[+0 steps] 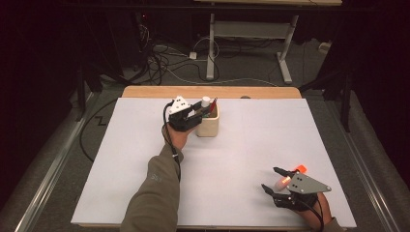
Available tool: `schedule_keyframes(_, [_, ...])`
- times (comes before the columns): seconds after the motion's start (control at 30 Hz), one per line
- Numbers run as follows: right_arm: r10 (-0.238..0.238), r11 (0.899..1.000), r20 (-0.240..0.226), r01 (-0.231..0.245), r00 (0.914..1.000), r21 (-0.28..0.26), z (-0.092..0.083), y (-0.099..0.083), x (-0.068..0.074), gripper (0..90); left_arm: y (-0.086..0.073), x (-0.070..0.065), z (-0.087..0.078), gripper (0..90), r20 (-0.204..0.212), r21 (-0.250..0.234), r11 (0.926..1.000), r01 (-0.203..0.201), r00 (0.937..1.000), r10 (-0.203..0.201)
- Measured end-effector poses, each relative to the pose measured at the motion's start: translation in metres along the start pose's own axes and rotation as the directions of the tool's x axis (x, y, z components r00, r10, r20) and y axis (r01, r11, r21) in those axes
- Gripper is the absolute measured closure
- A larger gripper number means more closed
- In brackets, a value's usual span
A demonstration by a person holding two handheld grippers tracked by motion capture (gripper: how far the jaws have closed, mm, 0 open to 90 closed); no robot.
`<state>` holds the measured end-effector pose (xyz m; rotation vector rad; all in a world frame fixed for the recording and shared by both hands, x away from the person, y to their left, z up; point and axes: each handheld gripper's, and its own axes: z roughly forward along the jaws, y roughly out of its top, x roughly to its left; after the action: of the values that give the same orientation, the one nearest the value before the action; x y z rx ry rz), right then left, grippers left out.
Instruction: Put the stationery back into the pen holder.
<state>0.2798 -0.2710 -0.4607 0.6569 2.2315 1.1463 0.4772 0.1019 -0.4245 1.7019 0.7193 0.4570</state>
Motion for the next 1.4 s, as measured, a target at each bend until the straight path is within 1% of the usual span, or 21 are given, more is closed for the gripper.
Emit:
schedule_keyframes(0.03, [0.0, 1.0, 0.0, 0.0, 1.0, 0.001, 0.0, 0.0, 0.0, 32.0, 0.0, 0.0, -0.001, 61.3, -0.004, -0.002, 1.0, 0.003, 1.0, -0.003])
schedule_keyframes(0.07, [0.003, 1.0, -0.002, -0.003, 1.0, -0.003, 0.0, 0.0, 0.0, 31.9, 0.0, 0.001, -0.002, 61.2, 0.004, -0.004, 1.0, 0.007, 1.0, -0.007])
schedule_keyframes(0.2, [0.004, 1.0, 0.0, -0.004, 1.0, -0.002, 0.0, 0.0, 0.0, 31.9, 0.002, 0.001, -0.006, 60.4, 0.01, 0.0, 0.9999, -0.011, 0.9999, 0.011])
schedule_keyframes(0.27, [0.006, 1.0, 0.003, -0.006, 1.0, -0.003, 0.0, 0.0, -0.001, 32.0, 0.004, 0.001, -0.008, 57.2, 0.005, 0.003, 0.9997, -0.025, 0.9997, 0.025])
schedule_keyframes(0.33, [0.006, 1.0, 0.005, -0.006, 1.0, -0.004, -0.001, 0.0, -0.001, 31.9, 0.007, 0.001, -0.011, 57.1, -0.002, 0.004, 0.9993, -0.036, 0.9994, 0.036])
schedule_keyframes(0.37, [0.007, 1.0, 0.005, -0.007, 1.0, -0.004, -0.001, 0.0, -0.001, 31.9, 0.007, 0.001, -0.012, 55.4, -0.005, 0.004, 0.9994, -0.036, 0.9994, 0.036])
schedule_keyframes(0.5, [0.005, 1.0, 0.005, -0.005, 1.0, -0.003, -0.001, 0.0, -0.001, 31.9, 0.011, 0.0, -0.017, 54.8, -0.007, 0.014, 0.9979, -0.063, 0.998, 0.063])
schedule_keyframes(0.63, [0.006, 1.0, 0.007, -0.006, 1.0, -0.005, -0.001, 0.0, -0.001, 32.0, 0.015, -0.004, -0.025, 49.8, -0.016, 0.027, 0.9943, -0.103, 0.9945, 0.104])
schedule_keyframes(0.73, [0.006, 1.0, 0.009, -0.006, 0.9999, -0.003, -0.001, 0.0, -0.001, 31.9, 0.016, -0.008, -0.031, 48.6, -0.028, 0.043, 0.9891, -0.141, 0.9895, 0.142])
schedule_keyframes(0.8, [0.005, 1.0, 0.009, -0.005, 0.9999, -0.003, -0.001, 0.0, 0.0, 32.0, 0.016, -0.01, -0.035, 47.5, -0.037, 0.064, 0.9821, -0.177, 0.9831, 0.179])
schedule_keyframes(0.87, [0.006, 1.0, 0.01, -0.006, 0.9999, -0.003, -0.001, 0.0, 0.0, 32.0, 0.016, -0.012, -0.04, 45.7, -0.034, 0.076, 0.9781, -0.194, 0.9799, 0.197])
schedule_keyframes(0.9, [0.005, 1.0, 0.01, -0.005, 0.9999, -0.002, -0.001, 0.0, 0.0, 31.9, 0.015, -0.013, -0.043, 44.7, -0.034, 0.077, 0.9753, -0.207, 0.9771, 0.21])
schedule_keyframes(0.97, [0.001, 1.0, 0.01, 0.0, 0.9999, 0.0, -0.001, 0.0, 0.0, 32.0, 0.014, -0.015, -0.048, 42.6, -0.046, 0.082, 0.9713, -0.223, 0.9727, 0.228])
schedule_keyframes(1.0, [-0.002, 1.0, 0.014, 0.002, 0.9999, 0.001, -0.001, 0.0, 0.0, 32.0, 0.014, -0.016, -0.05, 42.1, -0.043, 0.082, 0.9697, -0.23, 0.9713, 0.234])
schedule_keyframes(1.07, [0.004, 1.0, 0.018, -0.004, 0.9998, 0.0, -0.001, -0.001, -0.002, 32.0, 0.013, -0.017, -0.055, 41.4, -0.056, 0.085, 0.9637, -0.253, 0.9644, 0.258])
schedule_keyframes(1.1, [0.006, 1.0, 0.02, -0.006, 0.9998, 0.0, -0.001, -0.001, -0.002, 32.0, 0.012, -0.017, -0.057, 37.6, -0.06, 0.087, 0.9632, -0.254, 0.9637, 0.26])
schedule_keyframes(1.17, [0.007, 1.0, 0.025, -0.007, 0.9997, 0.0, -0.002, -0.001, -0.003, 32.0, 0.009, -0.018, -0.063, 37.0, -0.064, 0.089, 0.9592, -0.268, 0.9596, 0.274])
schedule_keyframes(1.23, [0.004, 1.0, 0.025, -0.004, 0.9997, -0.002, -0.002, -0.001, -0.003, 32.0, 0.006, -0.018, -0.067, 34.9, -0.063, 0.101, 0.9567, -0.273, 0.9579, 0.28])
schedule_keyframes(1.27, [0.004, 1.0, 0.025, -0.004, 0.9997, -0.003, -0.003, -0.001, -0.003, 32.0, 0.004, -0.019, -0.07, 32.8, -0.065, 0.109, 0.9542, -0.279, 0.9559, 0.287])
schedule_keyframes(1.33, [0.006, 1.0, 0.026, -0.006, 0.9997, 0.0, -0.003, -0.001, -0.003, 32.0, -0.001, -0.022, -0.075, 32.6, -0.068, 0.12, 0.9464, -0.3, 0.9485, 0.309])
schedule_keyframes(1.4, [0.006, 1.0, 0.028, -0.006, 0.9996, 0.001, -0.003, -0.001, -0.004, 32.0, -0.007, -0.024, -0.08, 29.3, -0.064, 0.136, 0.9418, -0.307, 0.946, 0.318])
